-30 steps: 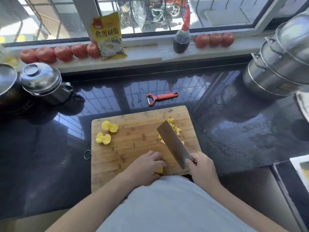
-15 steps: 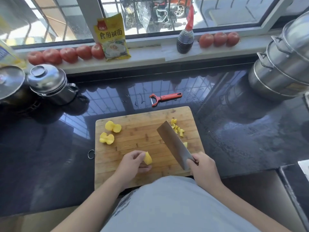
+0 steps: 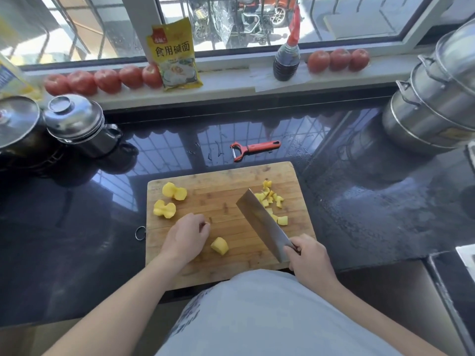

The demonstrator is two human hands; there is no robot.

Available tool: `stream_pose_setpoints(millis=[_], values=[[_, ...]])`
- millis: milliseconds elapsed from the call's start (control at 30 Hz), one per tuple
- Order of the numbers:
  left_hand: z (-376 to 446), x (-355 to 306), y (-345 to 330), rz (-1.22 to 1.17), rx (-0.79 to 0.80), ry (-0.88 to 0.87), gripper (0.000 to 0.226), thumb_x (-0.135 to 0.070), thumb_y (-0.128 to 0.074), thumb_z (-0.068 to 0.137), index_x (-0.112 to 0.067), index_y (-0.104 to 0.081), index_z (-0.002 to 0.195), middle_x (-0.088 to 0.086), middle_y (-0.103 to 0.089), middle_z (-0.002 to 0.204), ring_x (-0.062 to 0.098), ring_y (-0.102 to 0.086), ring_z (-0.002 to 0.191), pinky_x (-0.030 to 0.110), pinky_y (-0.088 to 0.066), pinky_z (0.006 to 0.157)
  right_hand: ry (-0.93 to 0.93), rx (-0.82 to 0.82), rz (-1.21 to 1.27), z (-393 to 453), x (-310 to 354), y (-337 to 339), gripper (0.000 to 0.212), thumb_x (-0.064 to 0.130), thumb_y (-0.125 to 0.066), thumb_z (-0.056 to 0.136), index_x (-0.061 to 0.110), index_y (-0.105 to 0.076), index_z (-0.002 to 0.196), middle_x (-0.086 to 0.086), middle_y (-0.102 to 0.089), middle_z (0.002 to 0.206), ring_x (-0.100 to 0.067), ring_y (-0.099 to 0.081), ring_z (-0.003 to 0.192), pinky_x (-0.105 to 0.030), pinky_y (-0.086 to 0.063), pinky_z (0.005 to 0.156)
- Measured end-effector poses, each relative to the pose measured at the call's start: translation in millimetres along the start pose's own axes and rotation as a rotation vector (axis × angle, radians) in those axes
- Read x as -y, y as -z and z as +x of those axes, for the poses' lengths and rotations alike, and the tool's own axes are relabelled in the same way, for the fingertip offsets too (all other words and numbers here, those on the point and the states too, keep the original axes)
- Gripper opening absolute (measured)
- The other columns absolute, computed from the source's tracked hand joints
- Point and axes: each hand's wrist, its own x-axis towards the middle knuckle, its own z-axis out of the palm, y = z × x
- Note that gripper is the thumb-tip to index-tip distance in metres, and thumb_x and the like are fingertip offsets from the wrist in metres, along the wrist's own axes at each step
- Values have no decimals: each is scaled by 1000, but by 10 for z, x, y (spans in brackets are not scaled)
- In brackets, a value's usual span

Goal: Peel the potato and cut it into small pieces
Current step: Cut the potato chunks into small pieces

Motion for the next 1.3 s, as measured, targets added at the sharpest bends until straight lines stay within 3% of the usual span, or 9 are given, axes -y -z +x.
stream_pose_setpoints(millis=[167, 300, 467, 567, 833, 967, 1067, 1200, 1300], values=[[158, -335, 119, -44, 150, -69, 23, -33, -57, 105, -23, -67, 88, -5, -67, 88, 18, -62, 83, 35, -50, 69, -71, -82, 44, -31, -55, 77, 38, 17, -57, 92, 14, -45, 56, -4, -53, 73, -23, -55, 69, -37, -45, 62], [365, -886, -31, -280, 266, -119, 26, -18, -58, 106, -20, -67, 130, 5, -72, 113, 22, -66, 103, 32, -55, 88, -122, -148, 93, -3, -119, 187, 33, 18, -56, 96, 15, -58, 63, -2, -56, 78, -20, -57, 73, -31, -43, 60], [348, -633, -34, 242, 234, -171, 56, -19, -38, 110, -30, -28, 164, 10, -47, 143, 32, -55, 123, 42, -52, 96, -139, -179, 98, 9, -162, 233, 30, 18, -55, 96, 18, -61, 67, -1, -56, 79, -20, -58, 74, -34, -46, 60], [200, -197, 58, 363, 101, -232, 61, -17, -38, 108, -35, -22, 165, 6, -48, 130, 28, -56, 112, 40, -53, 90, -149, -178, 110, -3, -207, 151, 35, 15, -56, 92, 10, -51, 58, -5, -53, 73, -25, -56, 70, -40, -46, 64], [212, -202, -43, -416, -125, 244, 26, -23, -57, 104, -15, -72, 124, 4, -73, 120, 26, -65, 112, 38, -52, 99, 14, -45, 57, 99, -6, 40, 37, 15, -53, 94, 21, -43, 59, -2, -52, 76, -24, -56, 68, -44, -48, 64], [-172, -205, -160, -144, -50, 43, 20, -38, -65, 100, -30, -62, 117, -8, -59, 115, 18, -60, 108, 36, -52, 87, 208, 121, -91, 236, 333, -176, 35, 19, -47, 101, 31, -40, 69, 7, -45, 83, -13, -51, 74, -32, -45, 62], [-387, -138, -357, 23, -15, -73, 32, -43, -69, 96, -26, -58, 120, -7, -51, 116, 19, -57, 111, 36, -53, 85, 267, 111, -158, 261, 369, -309, 23, 20, -46, 102, 27, -46, 80, 6, -44, 86, -18, -52, 79, -40, -51, 70], [-412, -129, -480, -18, -10, -115, 34, -30, -70, 98, -21, -57, 128, -3, -49, 119, 20, -56, 112, 32, -51, 86, 228, 32, -163, 272, 183, -145, 19, 18, -48, 102, 23, -50, 83, 8, -44, 85, -14, -49, 75, -28, -40, 61], [-320, -163, -478, -78, -18, -189, 41, -11, -69, 96, -15, -60, 135, -1, -53, 128, 23, -58, 118, 34, -50, 93, 194, -59, -217, 350, 58, 9, 19, 18, -49, 101, 19, -52, 82, 6, -46, 84, -19, -52, 75, -36, -46, 67]])
